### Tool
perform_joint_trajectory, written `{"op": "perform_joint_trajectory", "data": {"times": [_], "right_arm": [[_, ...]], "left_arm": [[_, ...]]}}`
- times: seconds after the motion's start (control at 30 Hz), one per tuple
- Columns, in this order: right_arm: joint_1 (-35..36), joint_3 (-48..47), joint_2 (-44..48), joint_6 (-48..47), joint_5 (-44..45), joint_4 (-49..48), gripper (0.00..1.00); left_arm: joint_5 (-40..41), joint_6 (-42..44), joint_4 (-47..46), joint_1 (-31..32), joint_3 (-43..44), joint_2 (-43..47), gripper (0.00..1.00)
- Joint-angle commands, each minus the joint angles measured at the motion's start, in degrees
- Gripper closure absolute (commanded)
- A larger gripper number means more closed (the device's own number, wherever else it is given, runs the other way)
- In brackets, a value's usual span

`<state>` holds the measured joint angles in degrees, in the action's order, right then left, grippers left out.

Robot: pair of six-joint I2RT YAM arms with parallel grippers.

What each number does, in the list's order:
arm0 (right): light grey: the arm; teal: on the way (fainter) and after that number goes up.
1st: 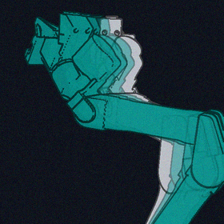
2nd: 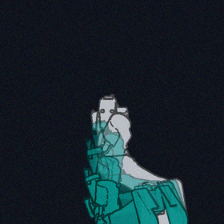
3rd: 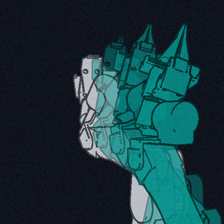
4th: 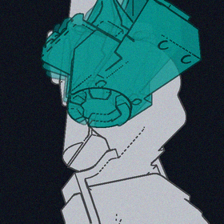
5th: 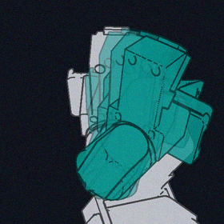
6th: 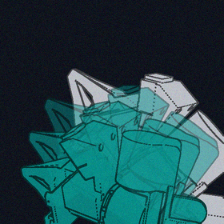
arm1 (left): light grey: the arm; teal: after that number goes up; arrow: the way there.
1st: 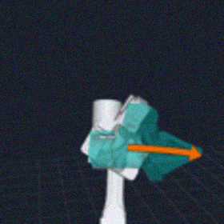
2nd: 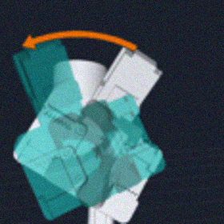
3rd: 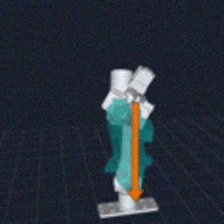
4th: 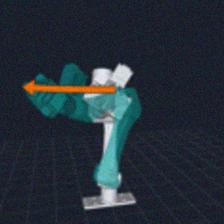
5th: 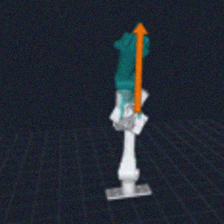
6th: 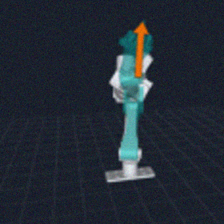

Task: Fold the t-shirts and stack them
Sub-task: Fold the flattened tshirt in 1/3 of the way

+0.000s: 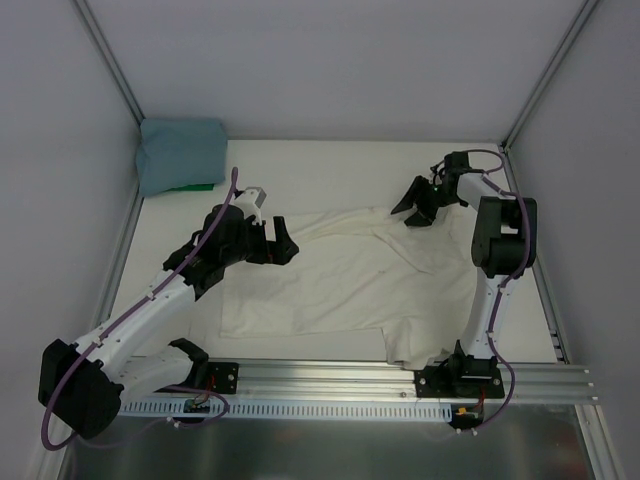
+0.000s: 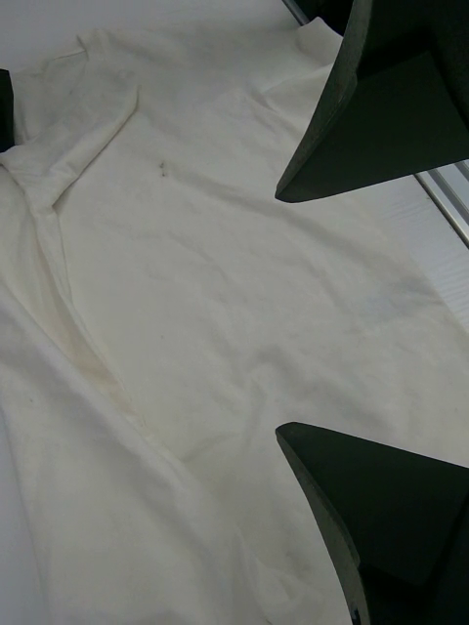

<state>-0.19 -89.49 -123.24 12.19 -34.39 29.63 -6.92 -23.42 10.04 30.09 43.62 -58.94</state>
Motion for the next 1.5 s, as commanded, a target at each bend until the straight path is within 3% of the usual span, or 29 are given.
{"op": "perform_joint_trajectory", "data": {"times": [0.0, 0.17, 0.33, 0.7, 1.13, 1.47], "right_arm": [[0.1, 0.72, 0.11, -0.93, -2.43, 2.01, 0.45], [0.1, 2.39, 0.72, -1.99, -2.87, 3.24, 0.81], [0.1, 3.97, 2.56, -2.08, -2.26, 3.59, 1.0], [0.1, 9.51, 12.4, -2.6, -3.31, 3.95, 1.0], [1.85, 25.49, 27.6, -5.24, -4.98, 5.27, 1.0], [3.44, 32.98, 33.94, -5.94, -4.37, 4.91, 0.98]], "left_arm": [[0.94, 0.31, -0.64, 0.68, 0.51, -0.12, 0.01], [1.12, -0.05, -0.64, 0.68, -0.02, 0.49, 0.01], [1.29, -0.4, -0.46, 0.76, -0.55, 1.02, 0.01], [1.21, -0.84, -0.64, 0.68, -0.99, 1.37, 0.01], [0.24, -1.72, -1.69, 0.76, -0.64, 1.37, 0.01], [0.06, -2.16, -1.25, 0.68, -1.25, 3.04, 0.01]]}}
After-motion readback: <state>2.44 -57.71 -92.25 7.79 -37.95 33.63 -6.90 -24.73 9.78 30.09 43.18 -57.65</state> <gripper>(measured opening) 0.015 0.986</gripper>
